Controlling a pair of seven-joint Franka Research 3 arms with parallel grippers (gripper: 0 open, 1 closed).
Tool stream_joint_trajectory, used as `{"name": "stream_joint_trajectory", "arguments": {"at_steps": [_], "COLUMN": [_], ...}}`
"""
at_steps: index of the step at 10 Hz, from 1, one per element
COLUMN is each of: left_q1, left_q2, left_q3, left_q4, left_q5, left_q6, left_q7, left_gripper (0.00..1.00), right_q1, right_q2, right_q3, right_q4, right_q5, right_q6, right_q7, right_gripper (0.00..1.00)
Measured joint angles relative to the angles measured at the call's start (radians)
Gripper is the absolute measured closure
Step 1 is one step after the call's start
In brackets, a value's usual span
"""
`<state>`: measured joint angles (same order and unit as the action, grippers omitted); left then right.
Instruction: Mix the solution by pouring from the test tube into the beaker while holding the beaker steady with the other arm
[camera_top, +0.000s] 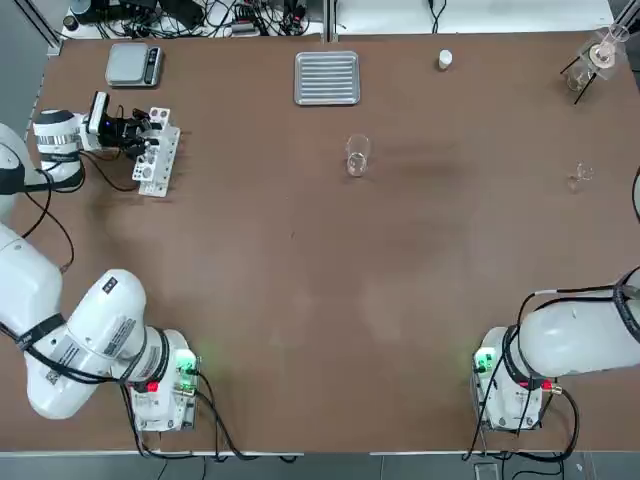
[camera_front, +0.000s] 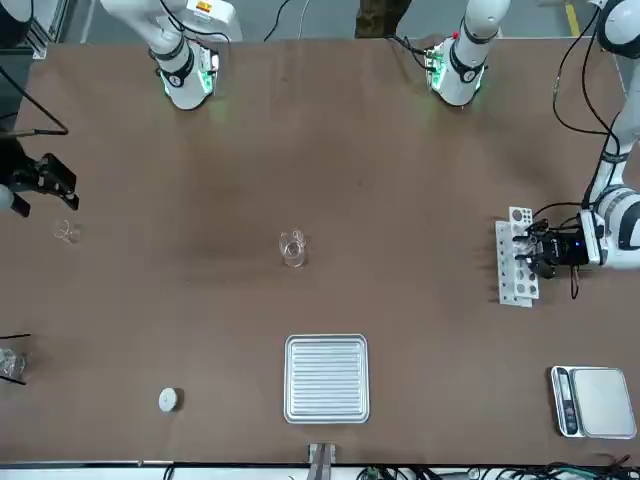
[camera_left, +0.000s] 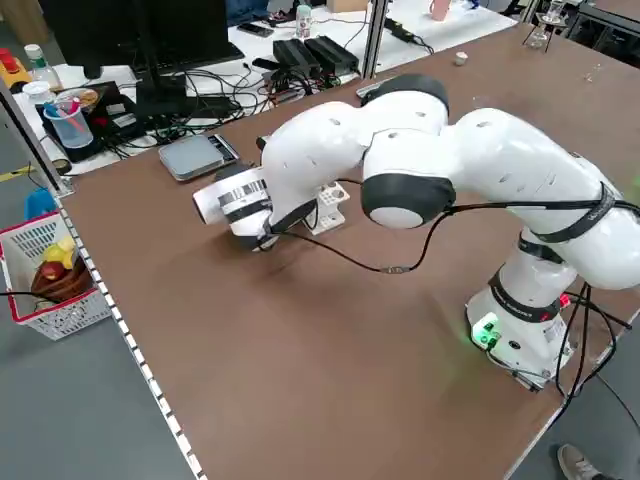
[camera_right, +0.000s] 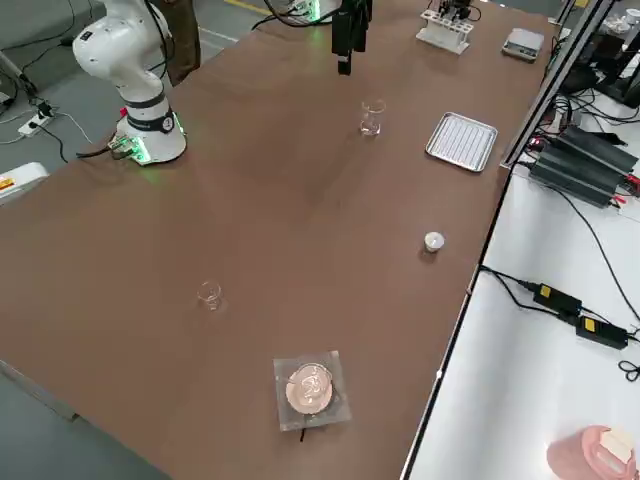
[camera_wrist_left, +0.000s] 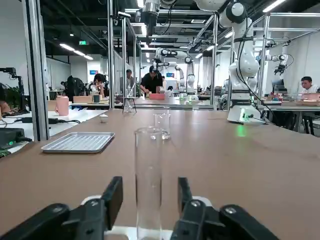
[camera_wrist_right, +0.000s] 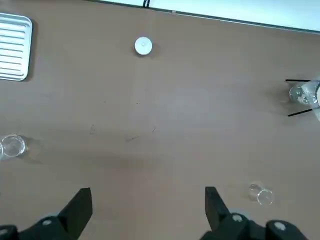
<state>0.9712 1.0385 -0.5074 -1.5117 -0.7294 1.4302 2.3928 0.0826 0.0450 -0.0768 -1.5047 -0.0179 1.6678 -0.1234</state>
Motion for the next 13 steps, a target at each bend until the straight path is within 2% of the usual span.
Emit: {"name": "stream_joint_trajectory", "arguments": {"at_steps": [1,4,6,8,11,13], "left_q1": [0.000,0.001,0.004,0.012,-0.013,-0.091], "left_q2": [0.000,-0.041,-0.119,-0.232,-0.457,-0.613], "left_q3": [0.000,-0.006,-0.009,-0.009,-0.016,-0.022], "left_q4": [0.006,0.025,0.033,0.033,0.016,0.001], "left_q5": [0.000,0.000,0.000,0.011,0.054,0.057], "left_q6": [0.000,-0.002,-0.004,-0.013,-0.022,-0.021], "left_q7": [0.000,-0.003,-0.004,-0.025,-0.220,-0.412], "left_gripper": [0.41,0.00,0.00,0.00,0.00,0.00], "right_q1": [0.000,0.000,0.001,0.001,0.001,0.001], "right_q2": [0.000,0.000,0.000,0.000,0.000,0.000], "right_q3": [0.000,0.000,0.000,0.000,0.000,0.000], "right_q4": [0.000,0.000,0.000,-0.001,-0.001,-0.002], "right_q5": [0.000,0.000,0.000,0.000,0.000,0.000], "right_q6": [0.002,0.005,0.006,0.012,0.013,0.013], "right_q7": [0.000,0.000,0.000,0.000,0.000,0.000], "right_gripper": [0.00,0.00,0.00,0.00,0.00,0.00]}}
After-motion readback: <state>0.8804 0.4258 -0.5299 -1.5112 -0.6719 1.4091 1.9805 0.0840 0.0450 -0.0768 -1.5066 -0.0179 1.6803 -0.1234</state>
